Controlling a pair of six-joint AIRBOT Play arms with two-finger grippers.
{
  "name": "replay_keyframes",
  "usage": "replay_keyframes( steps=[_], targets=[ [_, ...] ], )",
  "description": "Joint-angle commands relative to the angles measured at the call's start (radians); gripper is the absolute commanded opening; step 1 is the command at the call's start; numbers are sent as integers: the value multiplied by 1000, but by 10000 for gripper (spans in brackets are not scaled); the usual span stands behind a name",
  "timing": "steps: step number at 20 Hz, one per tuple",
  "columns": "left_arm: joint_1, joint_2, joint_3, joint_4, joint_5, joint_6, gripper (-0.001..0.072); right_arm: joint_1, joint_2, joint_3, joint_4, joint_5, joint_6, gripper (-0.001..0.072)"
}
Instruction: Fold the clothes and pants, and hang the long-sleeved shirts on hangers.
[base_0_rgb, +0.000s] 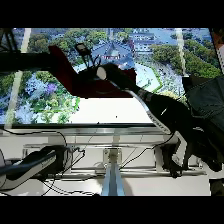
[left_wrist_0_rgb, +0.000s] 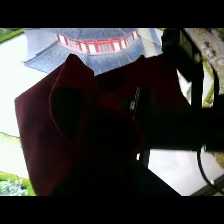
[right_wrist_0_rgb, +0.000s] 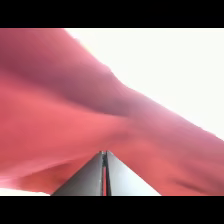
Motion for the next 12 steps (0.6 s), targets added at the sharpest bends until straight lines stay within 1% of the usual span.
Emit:
replay_keyframes(
  steps=[1, 4, 6, 7, 8, 9, 11, 12],
  targets=[
    [-177, -125, 1, -137, 116, 0, 17, -198, 56, 6, -242, 278, 3, 18],
    [-394, -265, 1, -287, 336, 35, 17, -431, 117, 6, -251, 434, 3, 18],
    [-545, -359, 1, -332, 547, 53, 25, -557, 143, 6, -251, 525, 3, 18],
    [-603, -397, 1, -334, 634, 53, 167, -612, 148, 6, -251, 566, 3, 18],
    [-651, -430, 1, -334, 689, 53, 508, -661, 148, 5, -251, 602, -3, 18],
    [-680, -447, 1, -334, 705, 52, 700, -702, 148, -3, -249, 623, -26, 18],
    [-693, -445, 2, -313, 696, 57, 703, -776, 148, -36, -200, 644, -114, 17],
    [-683, -435, 2, -267, 695, 57, 703, -810, 146, -66, -134, 654, -166, 18]
  ],
)
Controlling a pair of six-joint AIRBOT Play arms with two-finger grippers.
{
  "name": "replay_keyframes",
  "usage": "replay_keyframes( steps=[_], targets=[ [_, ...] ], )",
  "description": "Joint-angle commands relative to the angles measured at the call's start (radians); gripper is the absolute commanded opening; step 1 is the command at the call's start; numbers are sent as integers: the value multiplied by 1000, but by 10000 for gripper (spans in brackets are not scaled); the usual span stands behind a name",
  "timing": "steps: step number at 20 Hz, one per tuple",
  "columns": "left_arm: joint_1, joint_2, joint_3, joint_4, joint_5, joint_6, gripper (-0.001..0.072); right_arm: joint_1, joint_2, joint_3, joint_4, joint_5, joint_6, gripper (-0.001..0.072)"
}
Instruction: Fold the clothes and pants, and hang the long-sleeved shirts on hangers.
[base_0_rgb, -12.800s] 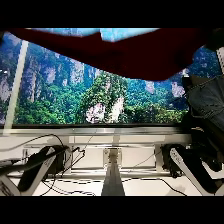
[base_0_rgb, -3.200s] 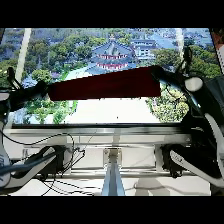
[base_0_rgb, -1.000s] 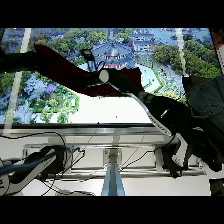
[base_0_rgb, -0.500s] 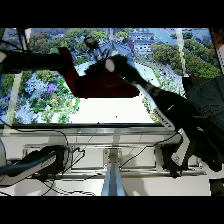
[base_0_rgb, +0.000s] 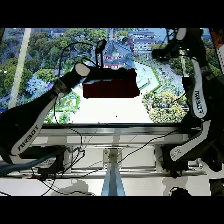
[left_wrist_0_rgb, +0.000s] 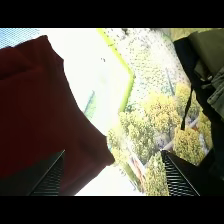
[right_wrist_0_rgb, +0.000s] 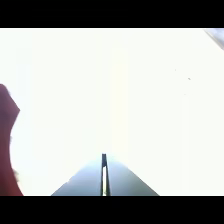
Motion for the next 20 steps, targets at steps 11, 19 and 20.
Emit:
replay_keyframes(
  steps=[11, 19, 20],
  targets=[
    [310, 138, 1, 524, -288, 6, 697, 27, -28, -524, 695, -209, -209, 579],
    [645, 286, 1, 533, -457, 6, 694, 282, -33, -520, 808, -352, -213, 177],
    [677, 307, 1, 534, -471, 6, 693, 298, -29, -514, 795, -356, -213, 15]
  ],
)
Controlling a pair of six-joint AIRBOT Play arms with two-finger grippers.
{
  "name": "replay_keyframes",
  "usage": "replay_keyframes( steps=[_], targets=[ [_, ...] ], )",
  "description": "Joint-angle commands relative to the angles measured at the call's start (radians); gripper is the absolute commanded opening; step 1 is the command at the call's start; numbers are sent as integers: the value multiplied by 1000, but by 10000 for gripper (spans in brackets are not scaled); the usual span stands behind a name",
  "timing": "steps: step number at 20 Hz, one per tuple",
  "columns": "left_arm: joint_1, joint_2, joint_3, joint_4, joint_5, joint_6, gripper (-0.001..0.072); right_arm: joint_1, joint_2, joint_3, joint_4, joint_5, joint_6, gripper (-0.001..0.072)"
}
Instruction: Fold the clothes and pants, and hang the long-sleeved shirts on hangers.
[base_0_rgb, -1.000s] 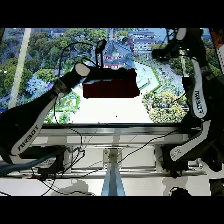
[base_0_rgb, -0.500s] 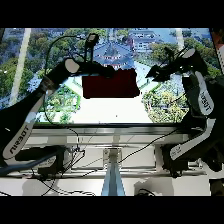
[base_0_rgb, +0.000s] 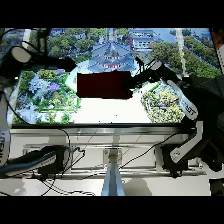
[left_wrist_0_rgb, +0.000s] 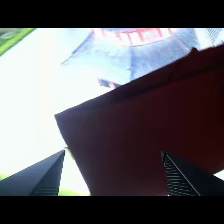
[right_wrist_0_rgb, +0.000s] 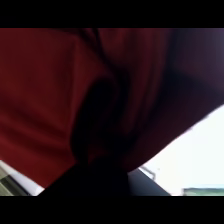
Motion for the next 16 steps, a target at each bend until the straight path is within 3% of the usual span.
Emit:
replay_keyframes(
  steps=[1, 2, 6, 7, 11, 16],
  targets=[
    [130, 74, 0, 26, -74, 0, 691, 77, 11, 11, 16, -45, -5, 19],
    [152, 92, 0, 55, -79, 0, 670, 76, 29, 22, 1, -43, -2, 18],
    [194, 155, 0, 283, -103, -1, 175, 13, 212, 42, -157, -51, 95, 18],
    [195, 172, 0, 329, -121, 0, 20, -15, 284, 42, -238, -56, 140, 18],
    [196, 208, 0, 363, -127, -60, 17, -164, 581, 42, -603, -39, 420, 18],
    [196, 204, 0, 364, -127, -60, 17, -472, 939, 42, -881, 93, 605, 18]
  ],
)
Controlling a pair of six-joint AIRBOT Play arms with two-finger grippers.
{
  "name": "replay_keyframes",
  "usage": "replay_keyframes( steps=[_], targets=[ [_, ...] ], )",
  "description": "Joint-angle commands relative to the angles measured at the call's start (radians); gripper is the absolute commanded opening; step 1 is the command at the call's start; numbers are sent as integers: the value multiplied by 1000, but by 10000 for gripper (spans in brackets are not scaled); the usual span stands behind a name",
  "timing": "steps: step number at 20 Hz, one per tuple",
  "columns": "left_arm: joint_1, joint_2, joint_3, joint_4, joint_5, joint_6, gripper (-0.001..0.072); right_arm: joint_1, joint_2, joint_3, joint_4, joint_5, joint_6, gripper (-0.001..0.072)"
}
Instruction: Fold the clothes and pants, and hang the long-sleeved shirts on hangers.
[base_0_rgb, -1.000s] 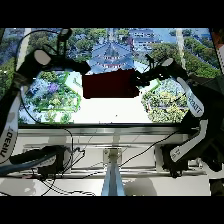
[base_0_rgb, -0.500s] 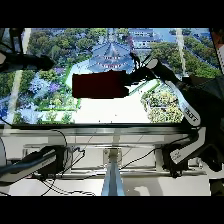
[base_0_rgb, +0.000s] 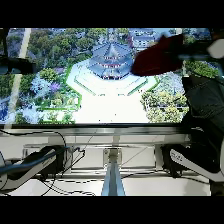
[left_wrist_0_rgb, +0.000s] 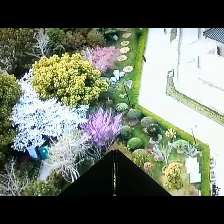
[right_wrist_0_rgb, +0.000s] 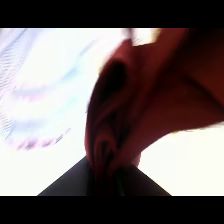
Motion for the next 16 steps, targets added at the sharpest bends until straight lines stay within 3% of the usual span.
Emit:
replay_keyframes(
  steps=[1, 5, 9, 10, 12, 13, 15, 16],
  targets=[
    [2, 5, 0, 17, -2, -8, 17, -237, 245, 1, -247, 125, 166, 18],
    [2, 5, 0, 17, -2, -8, 17, -563, 409, 1, -395, 355, 223, 18],
    [2, 5, 0, 17, -2, -8, 18, -858, 481, 1, -414, 480, 222, 21],
    [2, 5, 0, 17, -2, -8, 18, -907, 487, 1, -414, 479, 223, 109],
    [2, 5, 0, 17, -2, -8, 17, -975, 487, 1, -404, 481, 224, 720],
    [2, 5, 0, 17, -2, -8, 17, -979, 484, 0, -376, 487, 217, 668],
    [2, 5, 0, 16, -2, -8, 18, -978, 475, -8, -246, 481, 182, 652],
    [2, 5, 0, 17, -2, -8, 17, -978, 465, -13, -160, 483, 135, 565]
  ],
)
